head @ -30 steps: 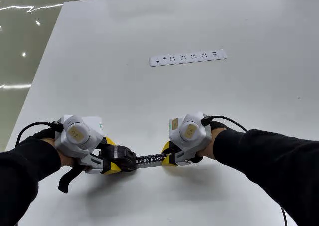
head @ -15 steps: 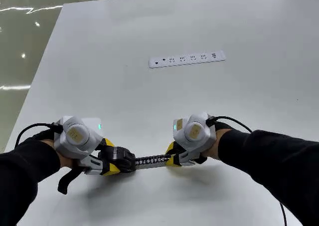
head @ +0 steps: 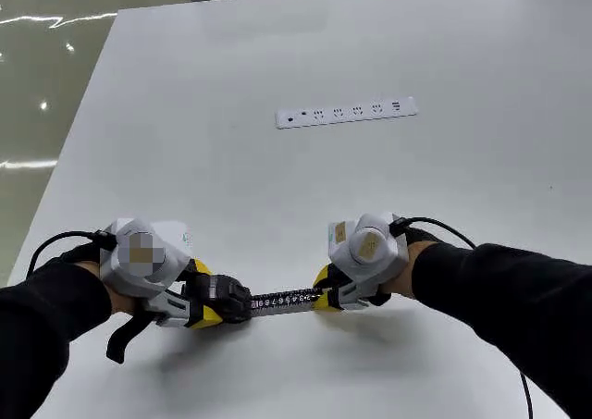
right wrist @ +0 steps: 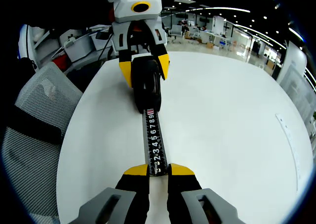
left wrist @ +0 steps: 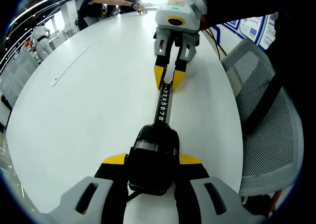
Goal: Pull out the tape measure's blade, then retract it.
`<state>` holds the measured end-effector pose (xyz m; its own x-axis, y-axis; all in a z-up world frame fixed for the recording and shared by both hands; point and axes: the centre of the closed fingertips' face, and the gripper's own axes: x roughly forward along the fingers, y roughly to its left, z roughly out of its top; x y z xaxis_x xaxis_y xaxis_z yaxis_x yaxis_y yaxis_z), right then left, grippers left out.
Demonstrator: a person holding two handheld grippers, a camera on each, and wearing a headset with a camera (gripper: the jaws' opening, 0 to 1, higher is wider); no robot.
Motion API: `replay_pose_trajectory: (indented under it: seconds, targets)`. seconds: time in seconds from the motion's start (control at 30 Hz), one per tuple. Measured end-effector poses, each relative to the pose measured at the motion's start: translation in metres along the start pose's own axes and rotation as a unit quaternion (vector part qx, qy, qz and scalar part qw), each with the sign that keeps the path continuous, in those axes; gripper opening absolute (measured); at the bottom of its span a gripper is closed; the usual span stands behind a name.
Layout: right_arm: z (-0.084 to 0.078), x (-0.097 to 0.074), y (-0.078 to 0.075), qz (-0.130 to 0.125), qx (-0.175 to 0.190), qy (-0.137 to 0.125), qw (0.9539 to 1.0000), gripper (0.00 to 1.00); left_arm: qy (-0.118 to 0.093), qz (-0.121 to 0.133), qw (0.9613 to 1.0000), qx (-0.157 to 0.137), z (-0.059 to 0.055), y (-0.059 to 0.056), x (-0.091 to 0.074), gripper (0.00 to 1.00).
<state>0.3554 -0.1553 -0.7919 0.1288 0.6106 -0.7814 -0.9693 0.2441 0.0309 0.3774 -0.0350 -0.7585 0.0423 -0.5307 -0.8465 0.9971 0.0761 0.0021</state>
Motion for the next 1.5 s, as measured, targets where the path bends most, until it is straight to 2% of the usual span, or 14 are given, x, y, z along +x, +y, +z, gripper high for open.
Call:
replay_pose_trajectory:
  seconds: [0.83,1.5]
  targets:
    - [-0.016,-0.014,-0.002,-0.001,0.003,0.006,1.0000,0.09,0.001,0.001,1.0000,-0.002,0.000,-0.001,0.000,0.30]
    - [-0.021,-0.018,-0.002,-0.003,0.006,0.006,1.0000,0.09,0.000,0.002,1.0000,-0.002,-0.001,0.000,0.000,0.30]
